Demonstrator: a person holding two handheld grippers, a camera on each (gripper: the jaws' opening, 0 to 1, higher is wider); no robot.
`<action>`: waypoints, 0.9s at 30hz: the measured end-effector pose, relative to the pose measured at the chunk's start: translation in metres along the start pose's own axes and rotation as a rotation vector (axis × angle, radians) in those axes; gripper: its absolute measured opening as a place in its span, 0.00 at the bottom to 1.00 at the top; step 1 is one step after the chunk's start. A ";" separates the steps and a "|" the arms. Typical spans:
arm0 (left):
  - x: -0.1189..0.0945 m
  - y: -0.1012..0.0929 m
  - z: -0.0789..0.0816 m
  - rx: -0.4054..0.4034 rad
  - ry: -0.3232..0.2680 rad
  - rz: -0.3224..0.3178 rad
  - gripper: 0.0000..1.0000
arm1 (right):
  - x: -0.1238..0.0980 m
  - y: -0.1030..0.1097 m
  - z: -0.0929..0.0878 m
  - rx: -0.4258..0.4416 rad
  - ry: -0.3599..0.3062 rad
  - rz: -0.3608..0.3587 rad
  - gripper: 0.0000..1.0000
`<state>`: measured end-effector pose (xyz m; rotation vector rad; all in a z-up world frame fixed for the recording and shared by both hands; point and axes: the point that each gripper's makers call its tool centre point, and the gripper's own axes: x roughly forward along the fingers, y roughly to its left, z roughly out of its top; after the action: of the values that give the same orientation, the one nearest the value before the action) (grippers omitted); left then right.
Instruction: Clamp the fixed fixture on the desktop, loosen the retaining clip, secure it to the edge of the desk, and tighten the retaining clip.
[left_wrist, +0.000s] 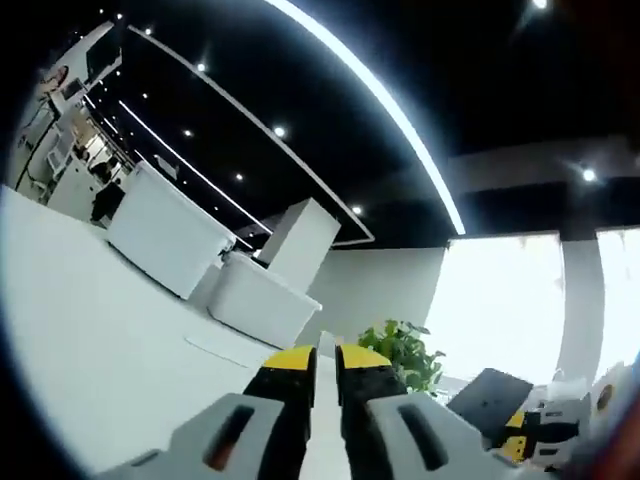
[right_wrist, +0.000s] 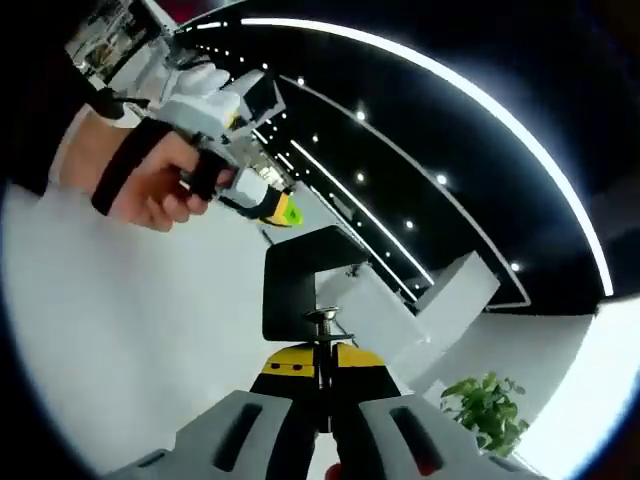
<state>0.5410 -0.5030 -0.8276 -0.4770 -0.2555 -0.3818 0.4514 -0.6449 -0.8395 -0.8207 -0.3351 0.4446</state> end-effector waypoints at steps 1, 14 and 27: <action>-0.003 -0.001 -0.002 0.028 0.018 0.013 0.11 | -0.009 -0.002 0.004 0.016 -0.015 0.007 0.00; -0.109 -0.100 0.035 0.222 0.013 -0.064 0.13 | -0.121 0.025 0.035 0.208 -0.135 0.090 0.00; -0.207 -0.113 -0.030 0.370 0.226 0.022 0.15 | -0.174 0.114 0.021 0.442 -0.075 0.241 0.00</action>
<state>0.3133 -0.5493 -0.8761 -0.0716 -0.0970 -0.3537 0.2644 -0.6507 -0.9331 -0.4133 -0.1952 0.7453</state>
